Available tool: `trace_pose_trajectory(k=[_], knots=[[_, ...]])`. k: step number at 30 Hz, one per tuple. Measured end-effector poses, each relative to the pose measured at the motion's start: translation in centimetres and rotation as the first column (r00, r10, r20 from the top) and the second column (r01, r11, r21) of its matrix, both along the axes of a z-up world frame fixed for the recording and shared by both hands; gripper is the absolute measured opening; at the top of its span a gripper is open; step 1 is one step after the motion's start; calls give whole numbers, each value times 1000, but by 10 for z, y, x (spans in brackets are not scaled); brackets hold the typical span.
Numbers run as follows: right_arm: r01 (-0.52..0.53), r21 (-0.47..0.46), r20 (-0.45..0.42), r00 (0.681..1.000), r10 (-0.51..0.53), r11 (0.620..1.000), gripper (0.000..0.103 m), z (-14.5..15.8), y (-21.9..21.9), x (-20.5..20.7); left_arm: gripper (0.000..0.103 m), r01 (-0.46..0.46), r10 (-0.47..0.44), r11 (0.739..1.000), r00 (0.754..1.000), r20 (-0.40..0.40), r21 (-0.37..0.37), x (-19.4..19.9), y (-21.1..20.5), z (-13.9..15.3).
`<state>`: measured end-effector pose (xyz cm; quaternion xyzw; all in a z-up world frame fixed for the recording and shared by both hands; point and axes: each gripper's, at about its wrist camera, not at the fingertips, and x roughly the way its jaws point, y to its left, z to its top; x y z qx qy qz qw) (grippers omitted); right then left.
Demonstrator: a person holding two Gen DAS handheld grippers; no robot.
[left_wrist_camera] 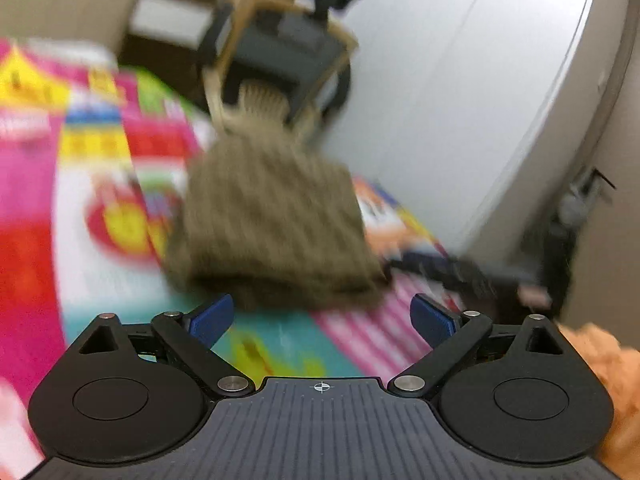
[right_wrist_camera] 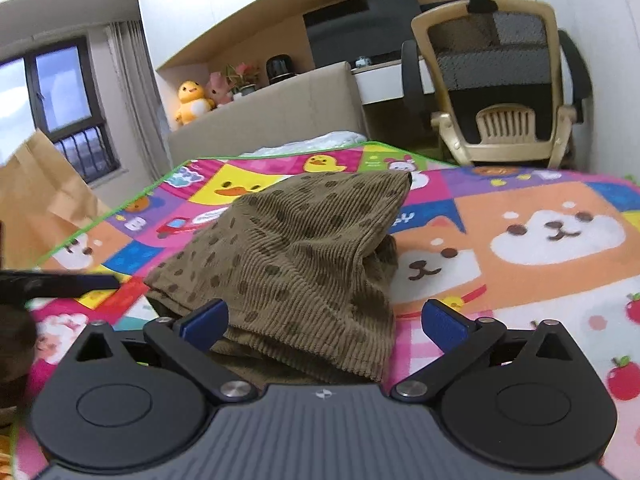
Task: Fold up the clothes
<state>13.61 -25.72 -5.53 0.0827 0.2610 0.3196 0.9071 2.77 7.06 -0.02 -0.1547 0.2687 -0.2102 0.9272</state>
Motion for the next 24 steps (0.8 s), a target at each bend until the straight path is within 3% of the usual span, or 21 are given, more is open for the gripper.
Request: trace_pose_trajectory(k=[3, 6, 8, 10, 13, 16, 21, 24], knots=[[27, 35, -44, 999, -25, 999, 103, -4, -7, 9, 100, -100, 95, 993, 993, 72, 68, 21, 10, -2], [55, 15, -26, 998, -55, 998, 103, -4, -3, 2, 100, -52, 50, 999, 996, -68, -14, 39, 12, -31], [70, -16, 13, 997, -70, 997, 103, -2, 3, -7, 100, 16, -21, 999, 995, -98, -48, 34, 6, -39], [83, -52, 60, 995, -80, 995, 103, 1, 10, -15, 100, 55, -57, 998, 997, -56, -38, 24, -1, -33], [109, -81, 126, 987, -99, 991, 103, 4, 15, -28, 100, 87, -86, 996, 994, -59, 8, 14, -22, -36], [54, -99, 149, 988, -39, 994, 103, 6, 11, -30, 100, 103, -101, 992, 995, -26, 73, 1, -43, -41], [97, -127, 101, 991, -84, 987, 103, 5, -8, 6, 101, 140, -143, 983, 990, 14, 119, -8, -87, -53], [154, -95, 44, 988, -151, 983, 103, 1, -29, 33, 101, 196, -198, 978, 980, 12, 74, 1, -102, -57]])
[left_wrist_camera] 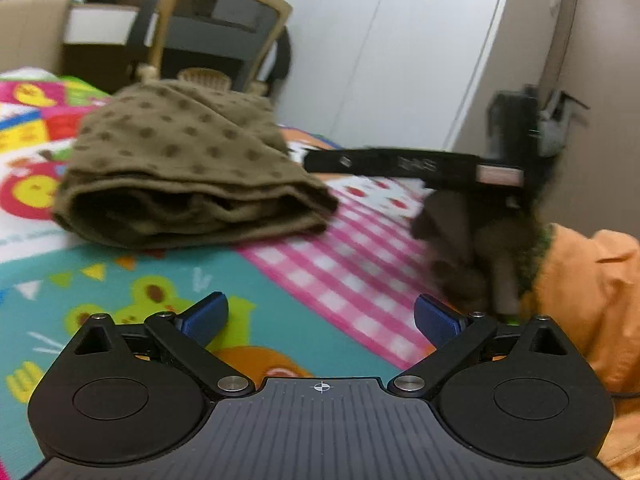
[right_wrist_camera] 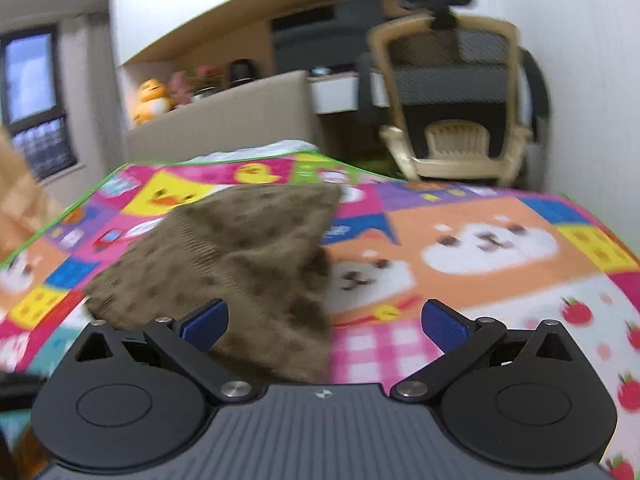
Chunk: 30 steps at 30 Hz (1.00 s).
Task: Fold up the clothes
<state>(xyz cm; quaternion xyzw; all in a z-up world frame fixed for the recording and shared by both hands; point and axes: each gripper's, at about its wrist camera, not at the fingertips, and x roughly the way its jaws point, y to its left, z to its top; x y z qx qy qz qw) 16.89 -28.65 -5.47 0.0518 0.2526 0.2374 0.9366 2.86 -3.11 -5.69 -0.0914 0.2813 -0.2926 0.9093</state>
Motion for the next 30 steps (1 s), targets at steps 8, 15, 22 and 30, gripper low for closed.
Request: trace_pose_trajectory(k=[8, 15, 22, 30], knots=[[127, 6, 21, 992, -127, 992, 103, -4, -22, 29, 102, 83, -79, 994, 995, 57, -66, 8, 31, 31], [200, -76, 156, 970, -186, 977, 103, 0, 8, 28, 102, -197, 196, 970, 980, -17, -143, 77, 134, 10], [30, -52, 214, 977, -18, 998, 103, -6, 55, 14, 102, -222, 204, 948, 974, -99, -227, 81, 159, -9], [-69, 51, 176, 983, 59, 996, 103, -6, 9, -18, 102, -196, 164, 948, 976, -143, -250, 39, 119, -16]])
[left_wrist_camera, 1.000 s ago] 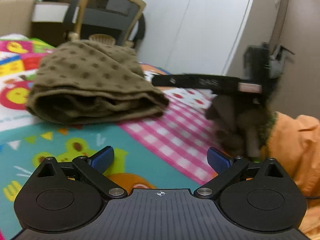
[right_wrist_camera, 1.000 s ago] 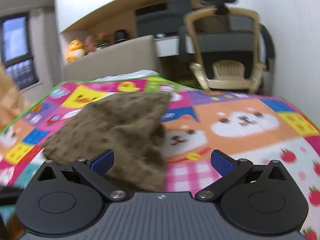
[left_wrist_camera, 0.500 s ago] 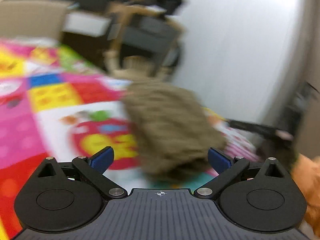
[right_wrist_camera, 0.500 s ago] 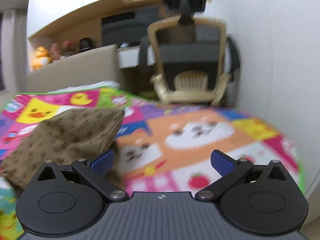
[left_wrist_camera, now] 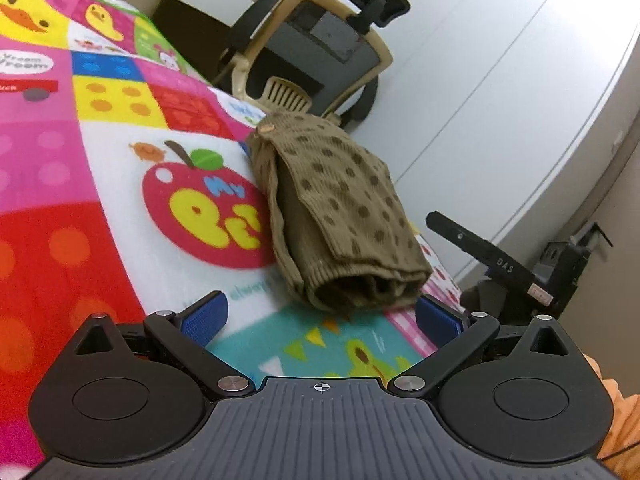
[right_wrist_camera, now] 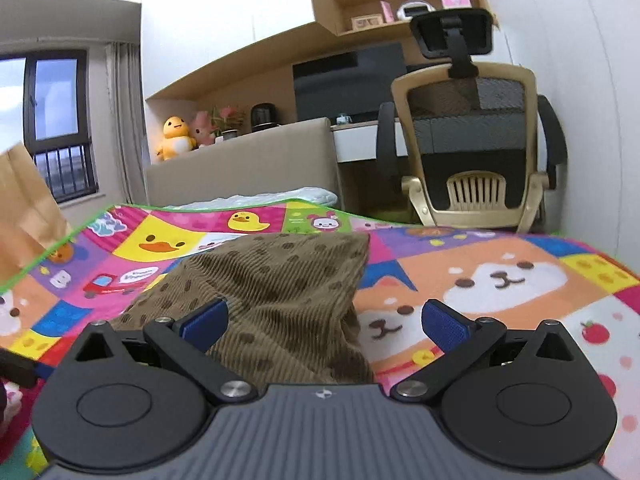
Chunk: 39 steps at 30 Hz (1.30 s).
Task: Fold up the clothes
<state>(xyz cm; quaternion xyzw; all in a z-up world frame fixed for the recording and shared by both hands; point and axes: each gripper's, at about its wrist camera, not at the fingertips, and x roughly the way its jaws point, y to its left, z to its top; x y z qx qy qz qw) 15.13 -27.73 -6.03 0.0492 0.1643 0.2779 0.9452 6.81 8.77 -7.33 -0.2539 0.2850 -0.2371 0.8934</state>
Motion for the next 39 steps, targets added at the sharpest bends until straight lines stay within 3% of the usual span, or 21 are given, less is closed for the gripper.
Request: trace_pose_trajectory(k=[5, 12, 14, 19, 21, 22, 23, 25, 26, 29, 33, 39], knots=[[32, -12, -22, 999, -32, 999, 103, 1, -8, 8, 102, 63, -64, 997, 998, 21, 51, -21, -35, 0], [-1, -112, -97, 995, -10, 994, 103, 7, 12, 19, 103, 81, -81, 997, 997, -7, 11, -27, -27, 4], [-3, -97, -148, 989, -11, 995, 103, 15, 17, 35, 103, 83, -82, 996, 993, -86, 9, -13, -21, 18], [70, 3, -333, 941, -65, 998, 103, 33, 34, 94, 103, 20, -5, 993, 991, -134, 113, 43, -16, 72], [74, -19, -328, 942, -76, 997, 103, 37, 48, 112, 103, -20, 46, 984, 988, -145, 176, 77, -24, 86], [80, -90, -288, 952, -102, 993, 103, 36, 59, 117, 103, -33, 62, 977, 989, -132, 212, 93, -31, 89], [95, -230, -218, 965, -147, 968, 103, 29, 76, 122, 103, -46, 77, 968, 990, -117, 247, 109, -39, 91], [105, -430, -156, 970, -188, 897, 103, 5, 95, 133, 103, -61, 96, 946, 991, -97, 317, 133, -52, 83], [93, -452, -170, 967, -188, 887, 103, -4, 97, 138, 103, -65, 105, 933, 990, -97, 354, 144, -57, 77], [119, -425, -171, 963, -209, 897, 103, 5, 92, 133, 103, -14, 56, 946, 991, -123, 323, 156, -60, 62], [65, -330, -168, 978, -126, 942, 103, 33, 62, 101, 103, -13, 51, 927, 994, -93, 375, 149, -64, 67], [-41, -455, -244, 967, -81, 889, 103, -2, 55, 45, 103, -10, 45, 932, 995, -89, 363, 147, -59, 72]])
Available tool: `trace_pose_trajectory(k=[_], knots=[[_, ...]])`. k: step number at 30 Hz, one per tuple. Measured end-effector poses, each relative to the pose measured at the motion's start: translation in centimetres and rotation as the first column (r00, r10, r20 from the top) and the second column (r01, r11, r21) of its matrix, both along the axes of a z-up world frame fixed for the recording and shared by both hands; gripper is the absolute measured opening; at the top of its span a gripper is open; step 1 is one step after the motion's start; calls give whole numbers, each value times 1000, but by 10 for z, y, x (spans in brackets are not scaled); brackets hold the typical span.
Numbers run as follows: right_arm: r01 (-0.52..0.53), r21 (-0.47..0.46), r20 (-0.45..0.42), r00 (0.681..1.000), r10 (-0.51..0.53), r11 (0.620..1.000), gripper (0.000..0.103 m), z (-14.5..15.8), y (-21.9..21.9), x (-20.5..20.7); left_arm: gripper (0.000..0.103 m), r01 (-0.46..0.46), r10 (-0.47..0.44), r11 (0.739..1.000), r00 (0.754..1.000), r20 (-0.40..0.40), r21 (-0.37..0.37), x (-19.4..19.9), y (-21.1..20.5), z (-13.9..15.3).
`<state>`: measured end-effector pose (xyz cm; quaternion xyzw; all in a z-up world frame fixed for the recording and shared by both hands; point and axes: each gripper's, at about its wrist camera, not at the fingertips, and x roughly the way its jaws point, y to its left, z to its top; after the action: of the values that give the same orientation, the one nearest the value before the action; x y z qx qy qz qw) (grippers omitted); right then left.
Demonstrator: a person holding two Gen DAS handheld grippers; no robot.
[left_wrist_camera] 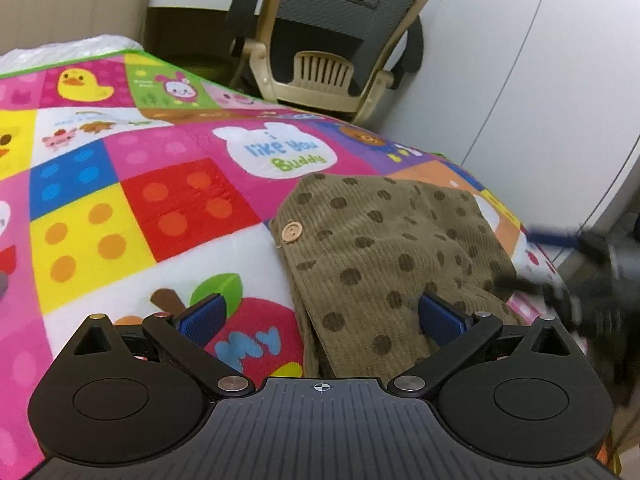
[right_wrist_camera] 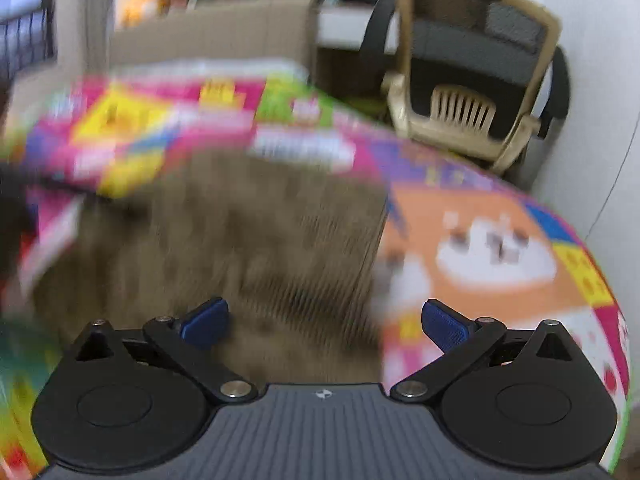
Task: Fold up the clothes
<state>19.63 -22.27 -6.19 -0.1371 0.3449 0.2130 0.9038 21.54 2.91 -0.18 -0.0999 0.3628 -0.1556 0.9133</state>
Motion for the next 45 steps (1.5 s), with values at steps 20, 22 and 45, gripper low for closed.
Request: trace_pose_trajectory(k=[20, 22, 45], knots=[[139, 106, -28, 990, -136, 985, 77, 14, 21, 118, 103, 137, -139, 985, 990, 10, 105, -21, -12, -4], [171, 166, -79, 984, -160, 971, 78, 19, 8, 116, 103, 146, -145, 986, 989, -11, 79, -18, -9, -8], [-71, 369, 7, 997, 74, 927, 48, 28, 107, 138, 83, -11, 14, 967, 1000, 11, -255, 39, 40, -6]])
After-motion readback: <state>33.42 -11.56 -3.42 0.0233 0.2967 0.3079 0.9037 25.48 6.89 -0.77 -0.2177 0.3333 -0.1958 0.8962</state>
